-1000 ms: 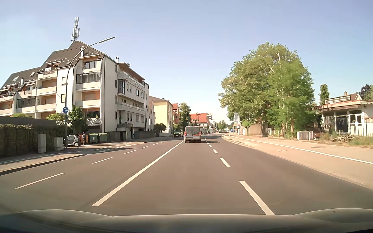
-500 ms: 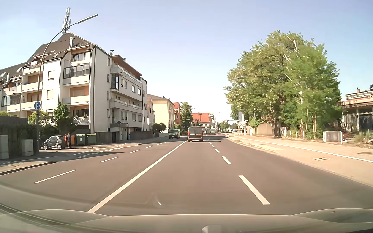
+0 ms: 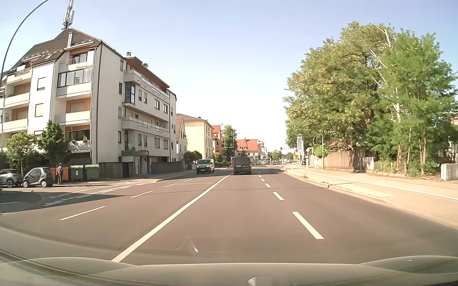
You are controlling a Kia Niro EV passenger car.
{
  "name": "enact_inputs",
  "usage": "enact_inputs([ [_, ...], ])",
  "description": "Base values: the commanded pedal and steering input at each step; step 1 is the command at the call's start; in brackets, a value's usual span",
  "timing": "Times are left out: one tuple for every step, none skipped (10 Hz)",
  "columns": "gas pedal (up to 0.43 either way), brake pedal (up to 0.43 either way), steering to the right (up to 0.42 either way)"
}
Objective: Follow the waypoints while adhering to traffic rules and regulations
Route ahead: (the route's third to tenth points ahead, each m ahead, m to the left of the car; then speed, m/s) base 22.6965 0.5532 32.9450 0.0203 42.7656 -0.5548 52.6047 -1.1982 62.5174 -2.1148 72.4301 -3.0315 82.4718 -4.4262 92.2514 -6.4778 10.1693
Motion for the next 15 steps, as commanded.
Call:
enact_inputs([
  [0.02, 0.0, -0.003],
  [0.02, 0.0, -0.001],
  [0.039, 0.0, 0.0],
  [0.039, 0.0, 0.0],
  [0.039, 0.0, 0.0],
  [0.039, 0.0, 0.0],
  [0.039, 0.0, 0.0],
  [0.039, 0.0, 0.0],
  [0.028, 0.0, 0.002],
  [0.028, 0.0, 0.003],
  [0.028, 0.0, 0.003],
  [0.008, 0.0, 0.002],
  [0.008, 0.0, 0.003],
  [0.008, 0.0, 0.003],
  [0.008, 0.0, 0.003],
])
